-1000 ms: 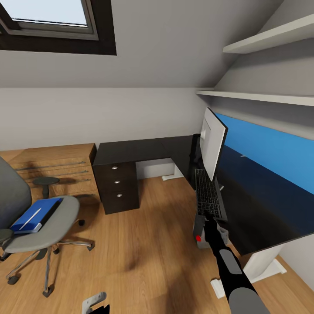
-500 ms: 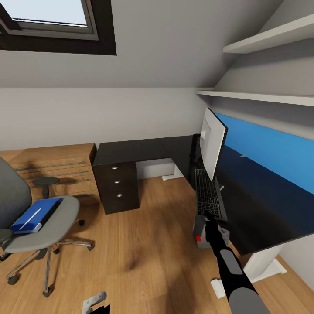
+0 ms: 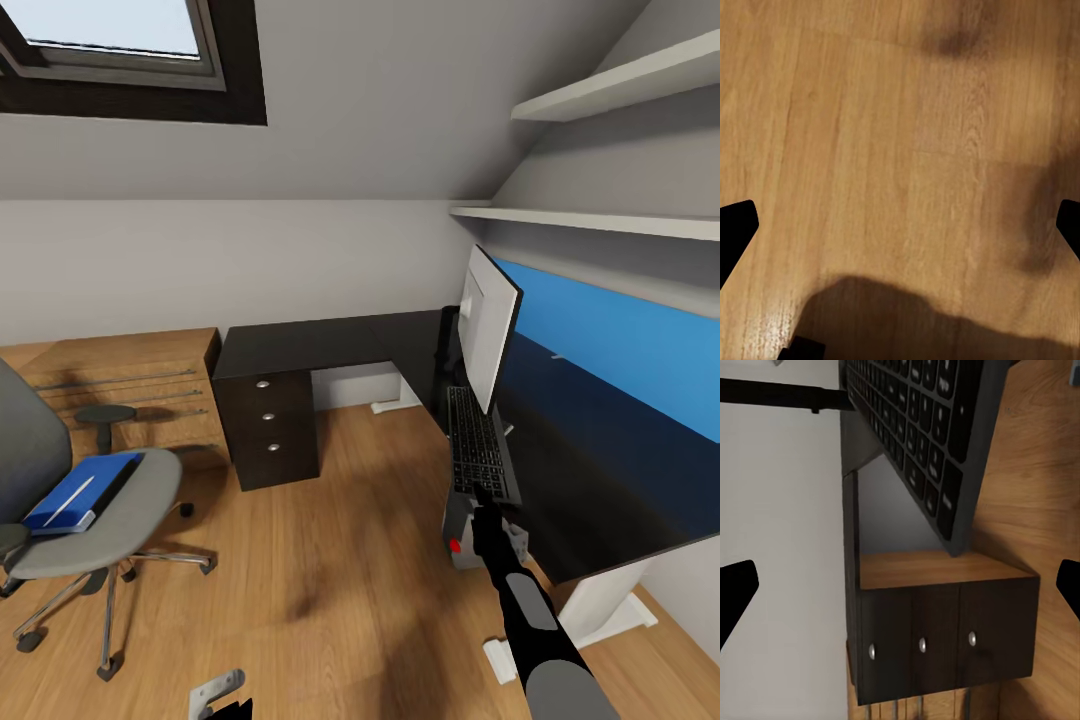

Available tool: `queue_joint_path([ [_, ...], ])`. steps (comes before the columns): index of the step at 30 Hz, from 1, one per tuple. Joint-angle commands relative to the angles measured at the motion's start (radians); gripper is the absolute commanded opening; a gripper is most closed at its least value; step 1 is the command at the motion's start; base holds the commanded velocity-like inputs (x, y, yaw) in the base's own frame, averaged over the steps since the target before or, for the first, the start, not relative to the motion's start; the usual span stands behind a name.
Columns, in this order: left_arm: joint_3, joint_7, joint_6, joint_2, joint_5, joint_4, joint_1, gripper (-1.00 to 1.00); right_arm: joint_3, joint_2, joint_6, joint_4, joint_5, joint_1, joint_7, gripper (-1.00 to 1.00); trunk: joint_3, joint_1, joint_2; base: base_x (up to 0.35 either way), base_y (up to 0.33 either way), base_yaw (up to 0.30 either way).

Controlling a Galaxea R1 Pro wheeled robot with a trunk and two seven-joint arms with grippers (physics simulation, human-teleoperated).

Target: In the bedroom, organize the workspace by keeping the computer under the desk, ensuring the monitor is on the desk, placing the keyboard on the desk next to the monitor, placing the mouse on the desk next to the keyboard, moving the folder from the swivel chair onto the desk next to the mouse, stacking the notebook on top of the folder with the pen on top of the notebook, and positioning the swivel chair next to the desk.

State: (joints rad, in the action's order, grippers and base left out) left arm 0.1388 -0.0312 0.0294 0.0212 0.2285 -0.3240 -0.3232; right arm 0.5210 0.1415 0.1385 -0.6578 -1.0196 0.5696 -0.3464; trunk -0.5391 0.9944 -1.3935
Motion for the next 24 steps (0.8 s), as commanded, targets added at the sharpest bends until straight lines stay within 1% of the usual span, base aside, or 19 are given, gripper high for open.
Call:
queue_joint_path([
  [1, -0.001, -0.002, 0.003, 0.0, 0.009, 0.0, -0.001, 1.0, 0.006, 0.001, 0.01, 0.0, -0.01, 0.001, -0.004, 1.0, -0.004, 0.004, -0.008, 0.0, 0.0, 0.0],
  [21, -0.001, -0.001, 0.003, 0.0, 0.009, 0.0, -0.001, 1.0, 0.012, 0.001, 0.011, 0.0, -0.01, 0.001, -0.003, 1.0, -0.067, 0.081, -0.148, 0.0, 0.0, 0.0],
  [24, -0.001, -0.001, 0.003, 0.0, 0.009, 0.0, -0.001, 1.0, 0.013, 0.001, 0.012, 0.0, -0.01, 0.001, -0.003, 1.0, -0.067, 0.081, -0.148, 0.0, 0.0, 0.0],
])
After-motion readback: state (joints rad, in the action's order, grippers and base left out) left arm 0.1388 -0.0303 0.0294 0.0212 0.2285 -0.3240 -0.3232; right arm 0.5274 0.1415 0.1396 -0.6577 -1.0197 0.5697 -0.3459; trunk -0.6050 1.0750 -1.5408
